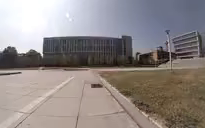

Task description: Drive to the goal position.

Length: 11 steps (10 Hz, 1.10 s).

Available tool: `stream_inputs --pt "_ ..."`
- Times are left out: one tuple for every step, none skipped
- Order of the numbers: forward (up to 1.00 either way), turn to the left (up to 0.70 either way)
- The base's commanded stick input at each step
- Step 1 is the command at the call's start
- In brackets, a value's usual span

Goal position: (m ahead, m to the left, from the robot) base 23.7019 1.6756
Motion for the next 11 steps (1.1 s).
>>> stream_inputs --pt "0.04 0.00" --pt "0.04 0.00" --pt "0.04 0.00" --pt "0.04 0.00" --pt "0.04 0.00" --pt "0.04 0.00" --pt "0.04 0.00" --pt "0.04 0.00" --pt "0.04 0.00" --pt "0.04 0.00" --pt "0.04 0.00"
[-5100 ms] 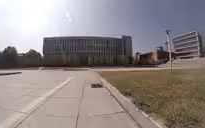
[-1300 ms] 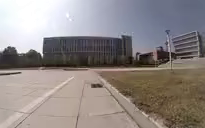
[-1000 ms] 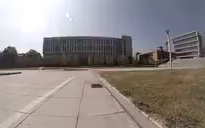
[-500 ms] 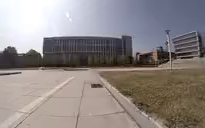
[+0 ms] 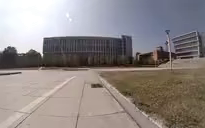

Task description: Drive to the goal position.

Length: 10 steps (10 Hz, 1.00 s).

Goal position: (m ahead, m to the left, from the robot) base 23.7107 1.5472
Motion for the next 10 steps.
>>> stream_inputs --pt "0.04 0.00" --pt "0.04 0.00" --pt "0.04 0.00" --pt "0.04 0.00" --pt "0.04 0.00" --pt "0.04 0.00" --pt "0.04 0.00" --pt "0.04 0.00" --pt "0.04 0.00" --pt "0.04 0.00"
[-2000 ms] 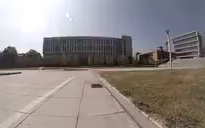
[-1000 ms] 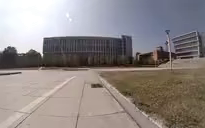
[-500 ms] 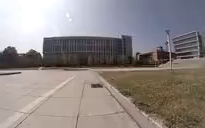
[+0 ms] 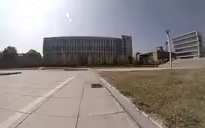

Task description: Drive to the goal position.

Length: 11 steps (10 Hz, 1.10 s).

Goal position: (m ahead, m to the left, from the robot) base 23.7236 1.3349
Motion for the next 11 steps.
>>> stream_inputs --pt "0.04 0.00" --pt "0.04 0.00" --pt "0.04 0.00" --pt "0.04 0.00" --pt "0.04 0.00" --pt "0.04 0.00" --pt "0.04 0.00" --pt "0.04 0.00" --pt "0.04 0.00" --pt "0.04 0.00" --pt "0.04 0.00"
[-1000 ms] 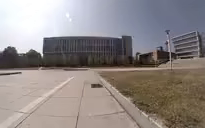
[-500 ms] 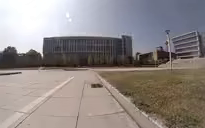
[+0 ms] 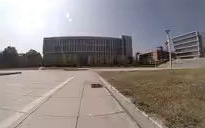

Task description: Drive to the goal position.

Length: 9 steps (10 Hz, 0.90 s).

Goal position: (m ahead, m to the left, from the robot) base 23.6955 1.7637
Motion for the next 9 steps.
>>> stream_inputs --pt "0.04 0.00" --pt "0.04 0.00" --pt "0.04 0.00" --pt "0.04 0.00" --pt "0.04 0.00" --pt "0.04 0.00" --pt "0.04 0.00" --pt "0.04 0.00" --pt "0.04 0.00"
